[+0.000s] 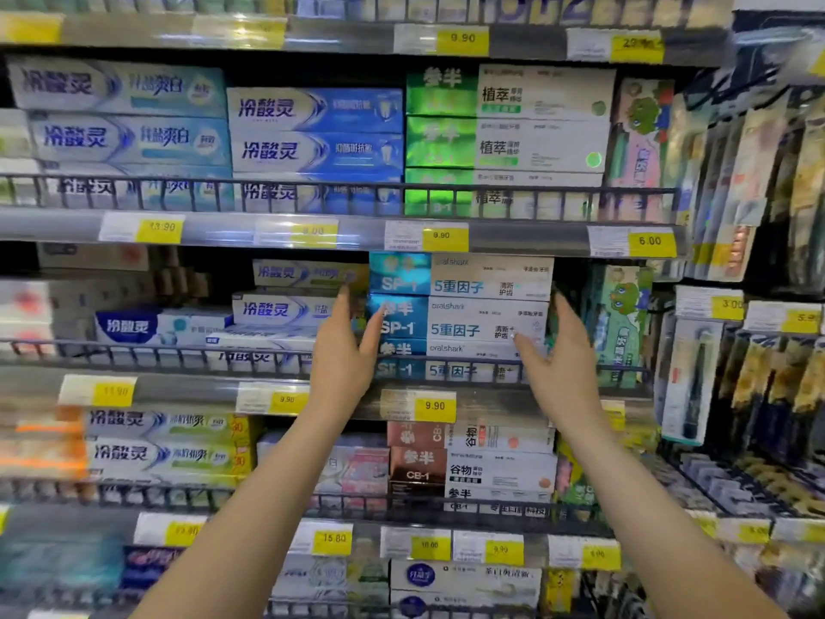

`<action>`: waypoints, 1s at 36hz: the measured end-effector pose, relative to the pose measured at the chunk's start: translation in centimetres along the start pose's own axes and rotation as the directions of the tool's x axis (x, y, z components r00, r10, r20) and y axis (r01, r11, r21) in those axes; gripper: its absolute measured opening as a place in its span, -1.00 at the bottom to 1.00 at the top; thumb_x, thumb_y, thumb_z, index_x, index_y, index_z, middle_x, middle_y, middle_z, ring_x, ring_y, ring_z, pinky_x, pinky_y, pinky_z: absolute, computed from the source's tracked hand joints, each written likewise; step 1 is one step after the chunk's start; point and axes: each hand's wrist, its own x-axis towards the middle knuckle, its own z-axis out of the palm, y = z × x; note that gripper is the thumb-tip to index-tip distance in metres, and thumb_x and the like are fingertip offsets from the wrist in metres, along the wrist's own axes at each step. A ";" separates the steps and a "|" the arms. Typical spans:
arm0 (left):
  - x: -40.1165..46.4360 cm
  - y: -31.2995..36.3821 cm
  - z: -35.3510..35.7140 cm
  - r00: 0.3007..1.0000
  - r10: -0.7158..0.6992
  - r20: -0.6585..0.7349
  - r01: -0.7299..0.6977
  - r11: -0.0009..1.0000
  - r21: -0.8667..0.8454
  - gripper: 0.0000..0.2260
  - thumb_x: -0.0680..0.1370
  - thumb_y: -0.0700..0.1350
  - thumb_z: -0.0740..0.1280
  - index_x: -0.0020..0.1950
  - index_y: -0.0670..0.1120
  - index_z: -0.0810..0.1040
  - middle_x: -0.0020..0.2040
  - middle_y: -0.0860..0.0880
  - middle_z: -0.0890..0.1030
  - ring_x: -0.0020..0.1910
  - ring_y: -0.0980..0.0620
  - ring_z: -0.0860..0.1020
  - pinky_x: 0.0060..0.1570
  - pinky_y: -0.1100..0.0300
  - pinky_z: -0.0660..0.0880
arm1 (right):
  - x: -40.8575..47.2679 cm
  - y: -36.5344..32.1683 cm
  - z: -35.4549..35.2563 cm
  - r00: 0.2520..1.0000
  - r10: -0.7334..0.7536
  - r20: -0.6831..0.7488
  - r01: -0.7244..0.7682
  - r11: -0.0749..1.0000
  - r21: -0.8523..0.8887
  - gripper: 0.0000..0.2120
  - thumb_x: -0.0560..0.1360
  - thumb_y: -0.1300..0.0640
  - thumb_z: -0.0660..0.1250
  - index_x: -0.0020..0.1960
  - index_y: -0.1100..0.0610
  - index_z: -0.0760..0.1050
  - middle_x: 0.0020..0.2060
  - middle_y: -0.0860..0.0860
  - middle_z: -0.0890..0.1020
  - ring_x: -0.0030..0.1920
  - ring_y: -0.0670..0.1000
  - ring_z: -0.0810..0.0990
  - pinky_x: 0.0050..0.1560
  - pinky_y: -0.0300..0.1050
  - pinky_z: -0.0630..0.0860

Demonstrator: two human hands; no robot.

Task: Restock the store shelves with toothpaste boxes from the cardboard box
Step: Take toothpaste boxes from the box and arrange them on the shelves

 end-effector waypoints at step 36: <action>-30.1 -29.4 -60.3 0.867 -0.495 0.054 0.334 0.659 0.674 -0.77 0.56 0.03 0.27 0.18 0.01 0.49 -0.16 0.07 0.60 -0.23 0.09 0.55 -0.23 0.08 0.53 | -43.7 -28.5 39.0 0.176 -0.272 0.946 0.109 0.960 0.256 -0.88 0.54 0.16 0.27 0.06 0.11 0.52 -0.17 -0.14 0.51 -0.21 -0.19 0.47 -0.15 -0.37 0.36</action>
